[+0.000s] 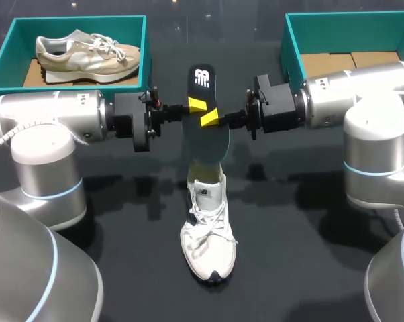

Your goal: Take the shoe out of the shoebox, open the shoe tongue, remove and reinsert the insole, then place the shoe into the shoebox

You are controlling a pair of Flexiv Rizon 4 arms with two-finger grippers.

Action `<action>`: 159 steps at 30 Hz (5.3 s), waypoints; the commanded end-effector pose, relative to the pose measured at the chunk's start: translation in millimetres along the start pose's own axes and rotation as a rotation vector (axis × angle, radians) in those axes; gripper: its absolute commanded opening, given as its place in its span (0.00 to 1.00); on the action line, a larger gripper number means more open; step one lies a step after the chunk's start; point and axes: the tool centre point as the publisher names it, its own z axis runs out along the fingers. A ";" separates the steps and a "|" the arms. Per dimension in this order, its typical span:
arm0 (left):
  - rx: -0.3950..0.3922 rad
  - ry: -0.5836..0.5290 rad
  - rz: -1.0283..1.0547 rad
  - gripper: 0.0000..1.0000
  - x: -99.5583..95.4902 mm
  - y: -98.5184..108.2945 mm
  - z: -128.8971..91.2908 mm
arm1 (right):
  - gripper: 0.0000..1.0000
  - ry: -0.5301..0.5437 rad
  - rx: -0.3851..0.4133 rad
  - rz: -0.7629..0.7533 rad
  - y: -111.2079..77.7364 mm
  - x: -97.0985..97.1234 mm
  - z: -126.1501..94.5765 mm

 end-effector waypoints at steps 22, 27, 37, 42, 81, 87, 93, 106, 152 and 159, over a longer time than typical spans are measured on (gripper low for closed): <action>0.004 0.137 -0.177 1.00 -1.4 -11.1 -49.4 | 0.00 -0.007 -0.066 -0.032 0.3 -1.7 -14.1; 0.004 0.137 -0.177 1.00 -1.4 -11.1 -49.4 | 0.00 -0.043 -0.084 -0.027 3.3 -3.1 -13.8; -0.279 0.486 -0.620 1.00 -0.2 -13.6 -81.3 | 0.00 -0.115 -0.141 -0.112 17.7 -2.1 -13.9; -0.381 0.533 -0.531 1.00 -1.7 -14.2 -88.1 | 0.00 -0.102 -0.155 -0.138 19.2 -5.0 -10.5; -0.640 0.847 -1.138 1.00 72.1 -17.5 -80.7 | 0.00 -0.104 -0.235 -0.415 20.4 -24.1 -13.1; -0.554 0.862 -1.183 1.00 79.3 -26.8 -80.0 | 0.00 -0.101 -0.163 -0.481 23.7 -28.3 -14.9; -0.554 0.862 -1.183 1.00 79.3 -26.8 -80.0 | 0.00 -0.101 -0.163 -0.481 23.7 -28.3 -14.9; -0.538 0.903 -1.271 1.00 103.9 -37.7 -85.4 | 0.00 -0.048 -0.144 -0.541 20.7 -38.5 -3.1; -0.566 0.894 -1.370 1.00 134.4 -60.9 -78.4 | 0.00 -0.029 -0.221 -0.813 20.9 -61.5 10.6; -0.574 0.888 -1.392 1.00 141.8 -60.0 -75.6 | 0.00 0.000 -0.232 -0.852 22.0 -63.8 14.8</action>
